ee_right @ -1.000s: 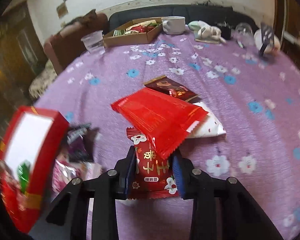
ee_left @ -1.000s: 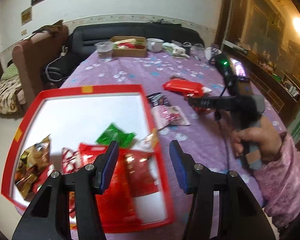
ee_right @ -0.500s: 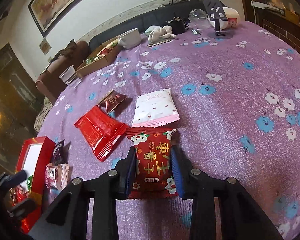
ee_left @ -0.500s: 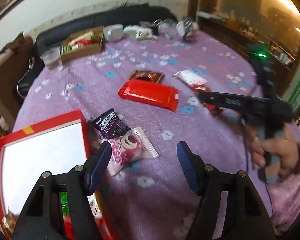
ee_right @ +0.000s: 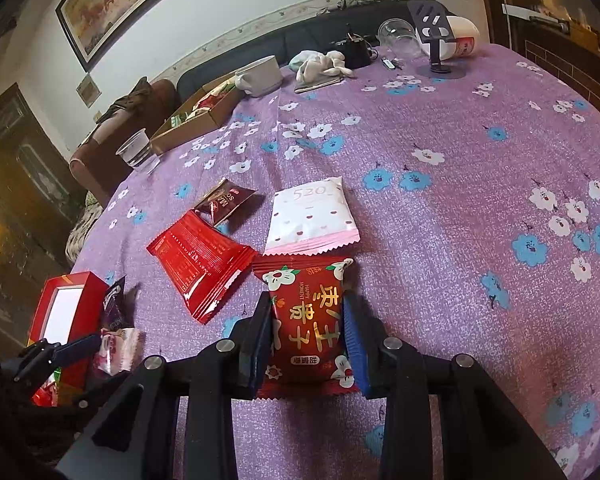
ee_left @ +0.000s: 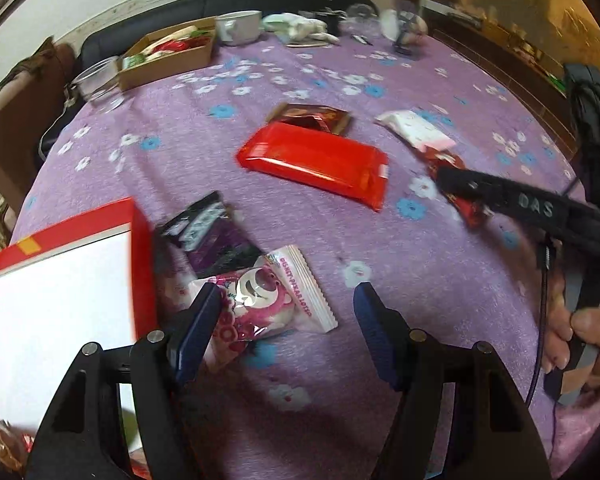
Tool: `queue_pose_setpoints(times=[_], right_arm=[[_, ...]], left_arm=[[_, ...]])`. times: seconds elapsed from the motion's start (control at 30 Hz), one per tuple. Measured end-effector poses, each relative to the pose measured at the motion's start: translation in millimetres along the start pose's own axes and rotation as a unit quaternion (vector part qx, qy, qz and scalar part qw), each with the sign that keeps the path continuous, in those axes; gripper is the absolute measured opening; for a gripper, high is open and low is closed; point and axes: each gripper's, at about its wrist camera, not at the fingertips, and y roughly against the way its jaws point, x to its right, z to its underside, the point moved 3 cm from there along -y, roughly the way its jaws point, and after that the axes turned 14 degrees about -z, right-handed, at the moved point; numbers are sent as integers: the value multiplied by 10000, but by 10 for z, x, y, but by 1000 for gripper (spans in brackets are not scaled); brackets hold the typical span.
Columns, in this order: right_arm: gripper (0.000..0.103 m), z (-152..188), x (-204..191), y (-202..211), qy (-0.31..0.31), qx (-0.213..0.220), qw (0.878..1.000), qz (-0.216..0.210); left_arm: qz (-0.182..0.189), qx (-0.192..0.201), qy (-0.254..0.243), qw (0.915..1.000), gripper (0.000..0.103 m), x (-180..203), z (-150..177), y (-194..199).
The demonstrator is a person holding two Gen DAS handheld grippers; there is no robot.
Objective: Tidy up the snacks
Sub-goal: 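Grasp the red printed packet with the right tool while the left grasps the pink bear packet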
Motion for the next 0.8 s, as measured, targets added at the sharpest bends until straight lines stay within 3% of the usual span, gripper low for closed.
queue_pose_setpoints(times=[0.17,0.37,0.5,0.6,0.8], right_arm=[[35,-10,30,7,-118,6,9999,-115],[35,-8,50,16,-199,18,9996,-200],[35,-6,52,19,-184,16,9997,-177],[35,-5,52,19,-204,19,9996,-193],[35,-10,54,19,-214,24,9996,-203]], left_arm=[[686,142,-630,9955,67,520,136,243],[462,408,-706,9956,67,403,89,376],[285,407,-1170,9919,67,438,101,314],[371,170,-1239,9915,67,533,111,199],[533,138,-1084,9926,65,645,130,124]])
